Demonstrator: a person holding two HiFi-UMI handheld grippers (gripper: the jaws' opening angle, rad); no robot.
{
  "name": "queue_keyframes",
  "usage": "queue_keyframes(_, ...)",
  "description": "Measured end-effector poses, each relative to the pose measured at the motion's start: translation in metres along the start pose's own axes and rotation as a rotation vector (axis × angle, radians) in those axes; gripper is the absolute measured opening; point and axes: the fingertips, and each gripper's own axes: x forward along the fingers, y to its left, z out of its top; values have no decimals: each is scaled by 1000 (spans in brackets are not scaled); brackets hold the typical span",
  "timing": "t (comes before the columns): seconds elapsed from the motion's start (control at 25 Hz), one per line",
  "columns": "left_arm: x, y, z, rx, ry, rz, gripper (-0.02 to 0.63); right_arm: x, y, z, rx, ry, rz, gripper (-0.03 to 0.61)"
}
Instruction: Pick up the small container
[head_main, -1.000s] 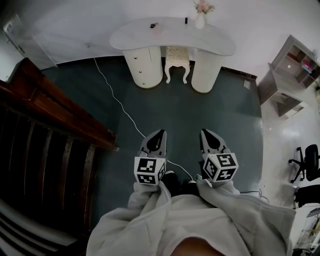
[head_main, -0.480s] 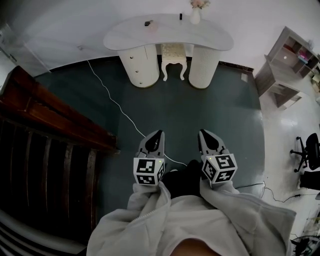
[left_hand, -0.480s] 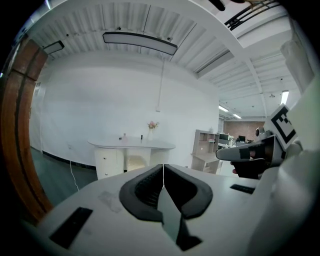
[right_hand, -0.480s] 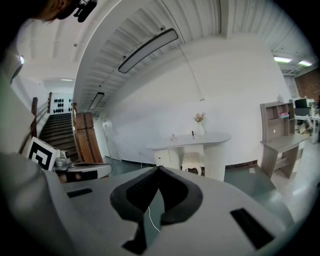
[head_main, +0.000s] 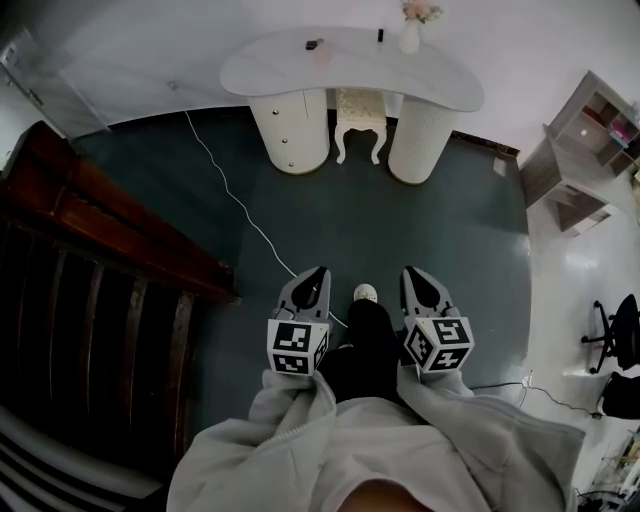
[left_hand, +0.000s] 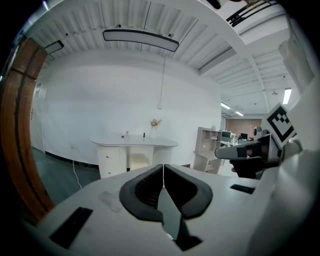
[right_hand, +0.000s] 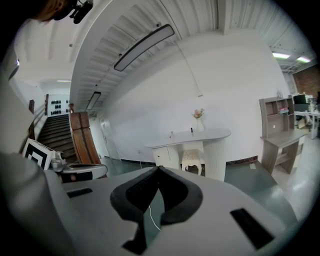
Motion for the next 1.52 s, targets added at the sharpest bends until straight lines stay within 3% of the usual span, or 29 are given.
queue_keyframes(0.4, 46, 33, 18, -12, -20, 65, 17, 55, -17, 21, 7, 11, 62, 49)
queue_keyframes(1.04, 180, 92, 80, -11, -60, 125, 17, 188, -89, 99, -41, 13, 108, 49)
queue_keyframes(1.52, 231, 102, 97, -46, -92, 163, 17, 233, -122, 124, -60, 9, 146, 49)
